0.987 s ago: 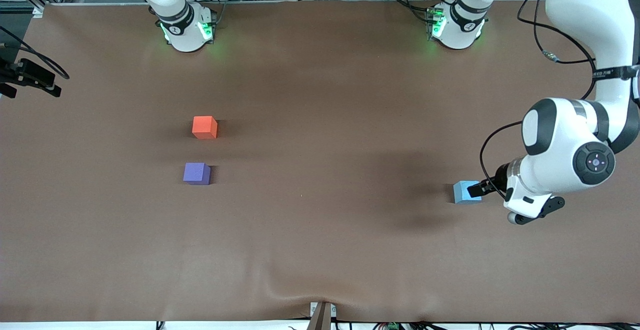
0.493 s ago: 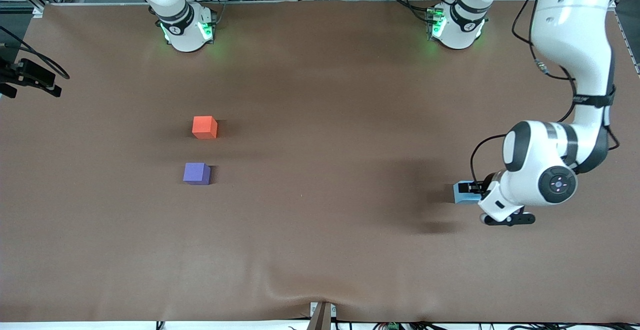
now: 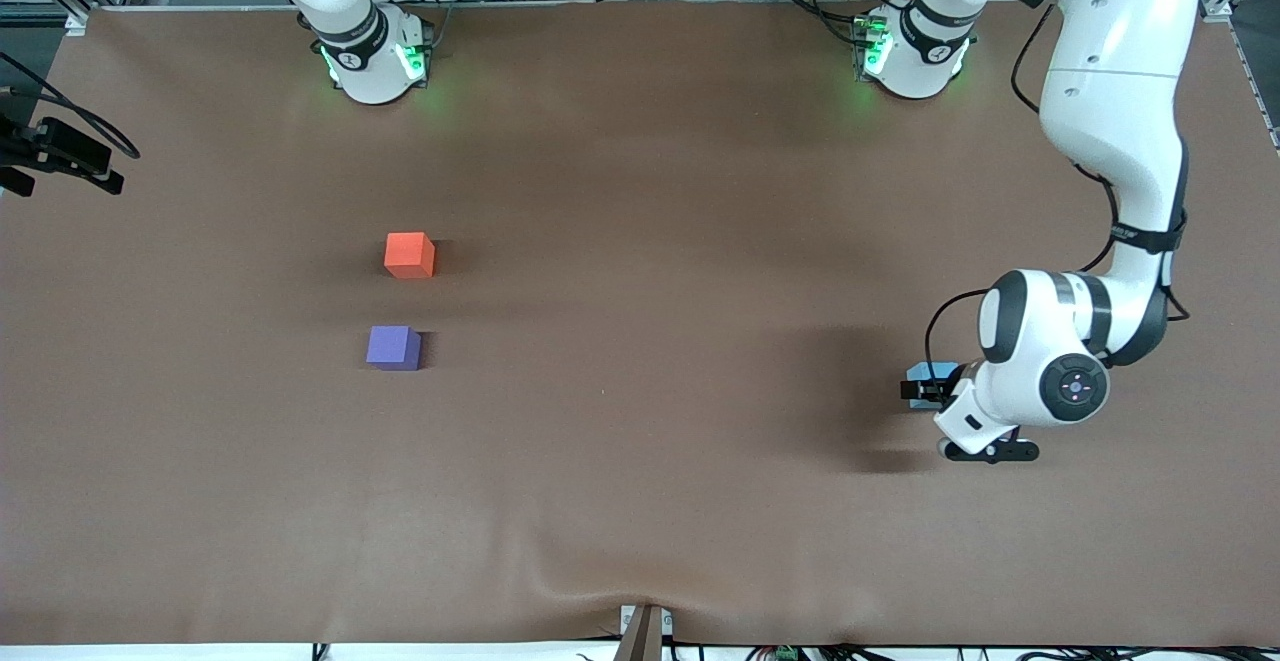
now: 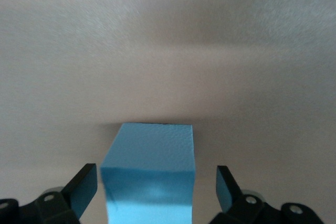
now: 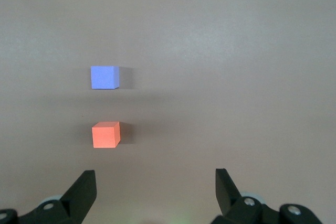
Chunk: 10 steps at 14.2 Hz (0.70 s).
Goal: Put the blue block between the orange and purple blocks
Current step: 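Reach the left gripper down toward the light blue cube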
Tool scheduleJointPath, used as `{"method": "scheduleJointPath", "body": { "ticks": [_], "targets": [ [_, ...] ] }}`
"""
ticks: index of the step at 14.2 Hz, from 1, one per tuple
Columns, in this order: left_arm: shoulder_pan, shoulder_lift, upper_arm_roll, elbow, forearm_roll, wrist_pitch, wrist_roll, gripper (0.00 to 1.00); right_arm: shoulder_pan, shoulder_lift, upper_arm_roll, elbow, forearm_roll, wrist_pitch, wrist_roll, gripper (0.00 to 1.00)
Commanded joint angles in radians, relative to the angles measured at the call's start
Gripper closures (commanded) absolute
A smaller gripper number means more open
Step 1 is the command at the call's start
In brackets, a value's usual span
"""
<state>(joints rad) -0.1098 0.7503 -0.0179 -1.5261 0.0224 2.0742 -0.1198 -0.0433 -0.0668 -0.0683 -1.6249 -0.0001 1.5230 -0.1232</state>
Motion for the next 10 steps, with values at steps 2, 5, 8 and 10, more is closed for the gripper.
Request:
{"method": "scheduleJointPath", "body": {
  "ticks": [2,5,8,10],
  "targets": [
    [-0.005,-0.002,0.001,-0.017,0.021,0.010,0.009,0.00,-0.004,-0.004,0.007,-0.003,-0.004,-0.004,0.017,0.00],
    [-0.004,-0.005,0.001,-0.032,0.022,0.007,0.011,0.66,-0.004,-0.004,0.007,-0.003,-0.004,-0.006,0.017,0.00],
    [-0.002,-0.019,0.003,-0.023,0.022,0.006,0.011,0.76,-0.006,-0.004,0.007,-0.003,-0.004,-0.006,0.017,0.00],
    [-0.004,-0.075,0.000,-0.023,0.022,-0.002,0.011,0.76,-0.006,-0.004,0.007,-0.003,-0.004,-0.006,0.017,0.00]
  ]
}}
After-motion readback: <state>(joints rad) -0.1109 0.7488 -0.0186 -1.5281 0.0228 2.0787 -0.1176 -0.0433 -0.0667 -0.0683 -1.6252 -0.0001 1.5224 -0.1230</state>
